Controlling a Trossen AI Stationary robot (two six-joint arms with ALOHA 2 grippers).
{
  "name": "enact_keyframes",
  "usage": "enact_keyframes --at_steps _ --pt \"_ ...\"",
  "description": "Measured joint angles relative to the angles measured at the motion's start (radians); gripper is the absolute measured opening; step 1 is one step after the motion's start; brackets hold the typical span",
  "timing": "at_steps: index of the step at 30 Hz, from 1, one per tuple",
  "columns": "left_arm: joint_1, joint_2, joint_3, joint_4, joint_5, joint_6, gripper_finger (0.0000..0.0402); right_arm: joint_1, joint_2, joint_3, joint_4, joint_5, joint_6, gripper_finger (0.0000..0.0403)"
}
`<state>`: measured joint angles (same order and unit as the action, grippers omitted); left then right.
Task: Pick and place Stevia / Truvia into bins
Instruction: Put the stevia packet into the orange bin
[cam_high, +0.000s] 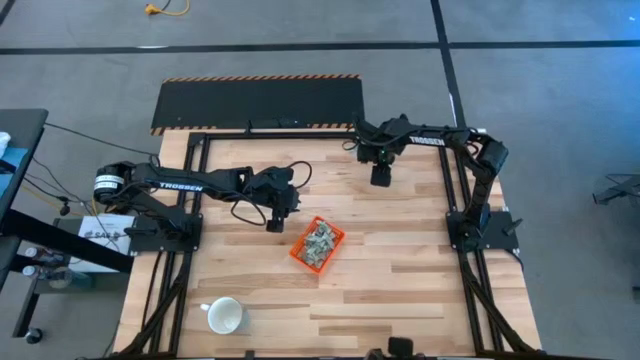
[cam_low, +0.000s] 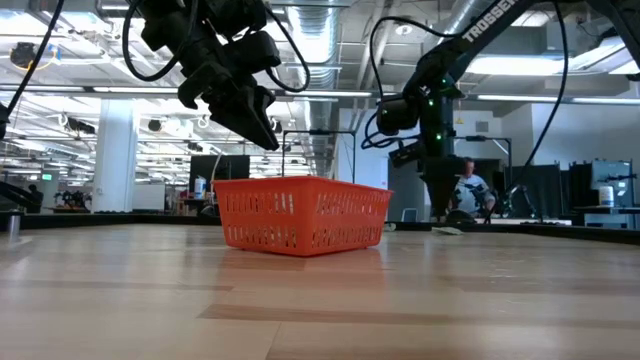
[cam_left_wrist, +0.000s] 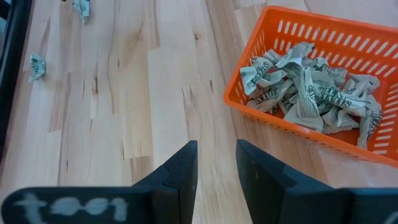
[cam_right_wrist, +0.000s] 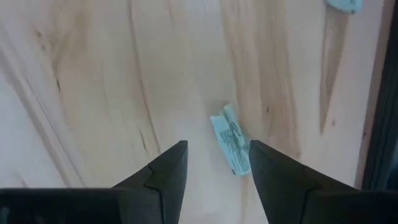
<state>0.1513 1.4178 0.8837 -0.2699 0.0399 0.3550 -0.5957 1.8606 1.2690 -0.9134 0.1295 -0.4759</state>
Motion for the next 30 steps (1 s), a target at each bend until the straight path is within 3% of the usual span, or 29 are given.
enact_keyframes --at_steps 7,21,25,30 --pt "0.0 0.0 0.0 0.0 0.0 0.0 0.01 -0.041 0.012 0.0 0.024 -0.061 -0.022 0.0166" --pt "0.0 0.0 0.001 -0.003 0.001 0.0 0.01 -0.052 0.135 0.005 0.019 0.0 -0.022 0.0162" --pt "0.0 0.0 0.001 -0.003 0.001 0.0 0.01 -0.054 0.123 0.002 0.025 0.0 -0.03 0.014" --pt "0.0 0.0 0.001 -0.002 0.001 -0.001 0.01 -0.058 0.112 -0.001 0.034 0.023 -0.03 0.0084"
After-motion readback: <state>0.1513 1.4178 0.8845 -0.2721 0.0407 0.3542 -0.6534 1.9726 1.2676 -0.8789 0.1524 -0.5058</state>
